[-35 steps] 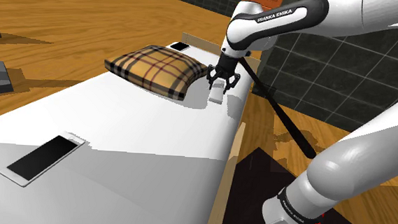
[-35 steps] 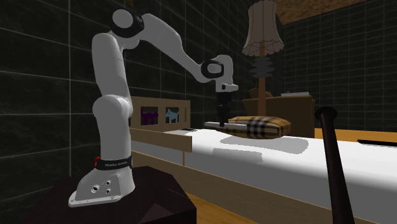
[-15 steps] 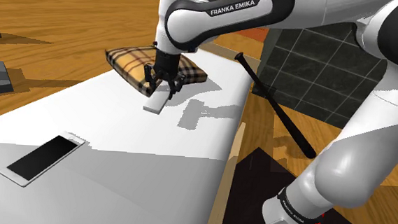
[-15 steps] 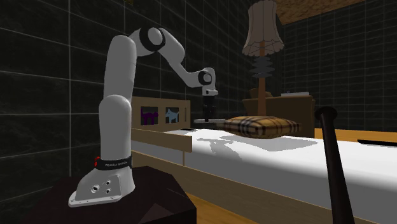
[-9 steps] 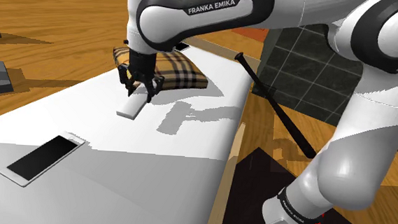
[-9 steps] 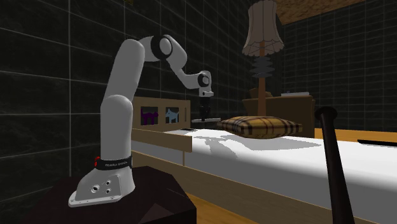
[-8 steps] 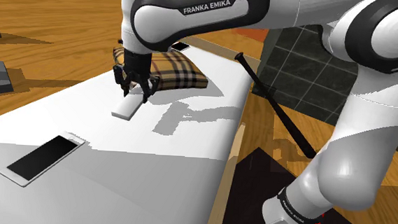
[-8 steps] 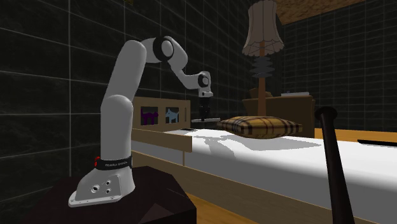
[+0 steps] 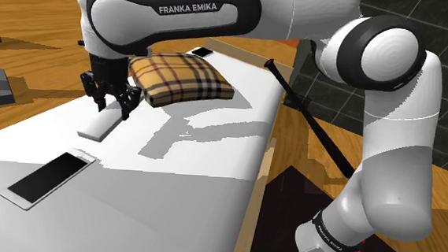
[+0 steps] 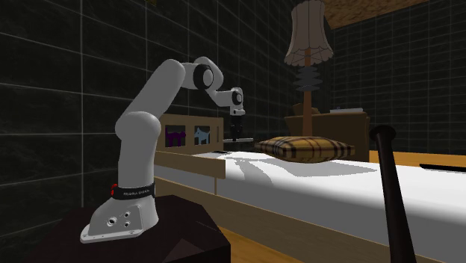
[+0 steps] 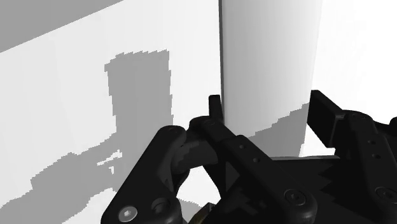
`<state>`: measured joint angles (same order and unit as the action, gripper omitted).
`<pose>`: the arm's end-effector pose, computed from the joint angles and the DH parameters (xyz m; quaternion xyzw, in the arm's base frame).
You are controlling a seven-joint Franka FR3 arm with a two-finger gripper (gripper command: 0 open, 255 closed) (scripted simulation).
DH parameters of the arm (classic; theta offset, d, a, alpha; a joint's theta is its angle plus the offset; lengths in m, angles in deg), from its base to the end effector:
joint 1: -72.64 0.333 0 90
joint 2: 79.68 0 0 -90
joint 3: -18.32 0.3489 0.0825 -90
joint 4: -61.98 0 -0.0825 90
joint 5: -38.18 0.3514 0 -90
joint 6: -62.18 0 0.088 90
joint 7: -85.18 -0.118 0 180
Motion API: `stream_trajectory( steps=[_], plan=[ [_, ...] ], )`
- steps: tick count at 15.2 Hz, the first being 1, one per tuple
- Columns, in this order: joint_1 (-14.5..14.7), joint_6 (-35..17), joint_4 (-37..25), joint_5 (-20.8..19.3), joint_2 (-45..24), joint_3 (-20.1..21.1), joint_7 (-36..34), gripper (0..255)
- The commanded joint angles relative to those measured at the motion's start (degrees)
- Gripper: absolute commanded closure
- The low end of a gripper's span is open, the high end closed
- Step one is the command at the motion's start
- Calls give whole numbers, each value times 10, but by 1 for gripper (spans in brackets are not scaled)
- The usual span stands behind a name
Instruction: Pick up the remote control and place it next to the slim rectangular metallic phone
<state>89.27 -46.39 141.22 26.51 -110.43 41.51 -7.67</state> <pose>0.5764 0.3805 0.4487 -0.8970 0.4418 0.0004 0.0100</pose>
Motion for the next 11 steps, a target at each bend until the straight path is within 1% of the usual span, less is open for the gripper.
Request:
stream_trajectory(
  steps=[1, 11],
  plan=[
    [15, 4, -24, -7, -20, -1, -12, 255],
    [13, -61, 24, -16, -39, -7, -19, 255]
  ],
)
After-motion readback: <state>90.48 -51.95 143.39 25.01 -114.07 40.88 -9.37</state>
